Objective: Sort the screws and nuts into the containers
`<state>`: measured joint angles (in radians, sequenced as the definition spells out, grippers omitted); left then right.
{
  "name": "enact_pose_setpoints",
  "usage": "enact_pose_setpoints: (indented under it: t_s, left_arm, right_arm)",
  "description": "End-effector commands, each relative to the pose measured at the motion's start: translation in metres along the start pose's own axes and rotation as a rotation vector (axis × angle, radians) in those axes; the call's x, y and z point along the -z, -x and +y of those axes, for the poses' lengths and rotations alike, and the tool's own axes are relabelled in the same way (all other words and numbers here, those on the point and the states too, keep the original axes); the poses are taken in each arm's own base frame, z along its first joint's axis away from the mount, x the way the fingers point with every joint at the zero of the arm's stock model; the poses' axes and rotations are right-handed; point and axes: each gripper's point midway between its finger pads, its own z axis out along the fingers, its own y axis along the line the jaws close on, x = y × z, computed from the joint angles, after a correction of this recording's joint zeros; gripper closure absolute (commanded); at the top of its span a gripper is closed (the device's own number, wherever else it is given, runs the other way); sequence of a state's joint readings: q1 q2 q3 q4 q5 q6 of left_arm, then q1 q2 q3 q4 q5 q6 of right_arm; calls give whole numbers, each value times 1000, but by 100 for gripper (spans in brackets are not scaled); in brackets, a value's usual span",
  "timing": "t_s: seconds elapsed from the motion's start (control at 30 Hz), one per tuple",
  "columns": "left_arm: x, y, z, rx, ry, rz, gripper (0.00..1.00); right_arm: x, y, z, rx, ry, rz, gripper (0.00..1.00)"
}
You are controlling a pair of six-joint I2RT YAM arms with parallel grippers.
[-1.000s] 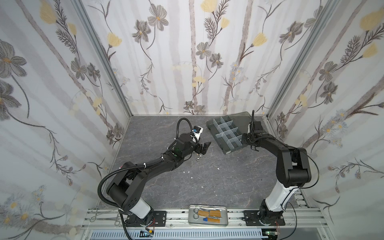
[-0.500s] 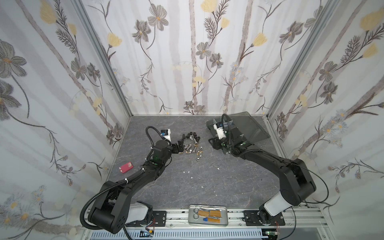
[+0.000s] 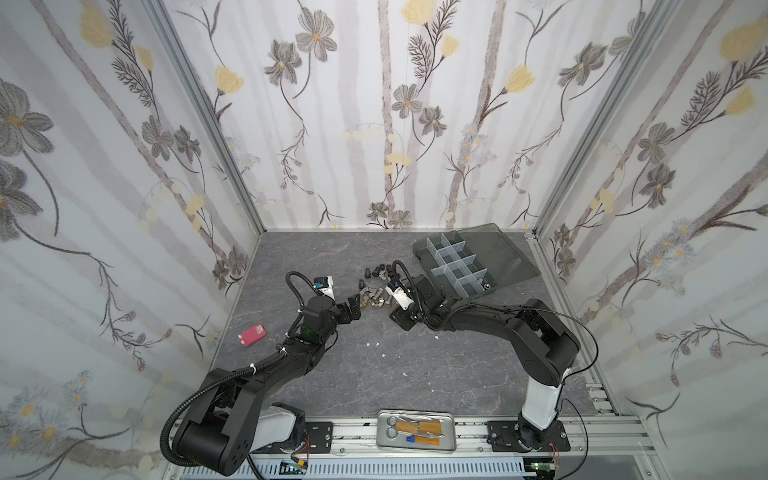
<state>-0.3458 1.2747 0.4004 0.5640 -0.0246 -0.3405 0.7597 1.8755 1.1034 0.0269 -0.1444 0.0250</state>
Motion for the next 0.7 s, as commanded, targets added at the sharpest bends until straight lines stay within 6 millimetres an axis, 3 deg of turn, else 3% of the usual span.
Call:
enact_pose_setpoints:
  t_s: [0.0,0.23,0.67]
  left_arm:
    - [-3,11,-7,30,-33,-44,0]
    - [-8,8,-12,36,-62,-34,0]
    - [-20,5,-20,34,-87,-16,0]
  right_arm:
    - [-4,1,-12,4,-58,-9,57]
    - [-11,-6,-31,-73,-86,12,61]
    - [-18,-29,-36,-80,-94,77,67]
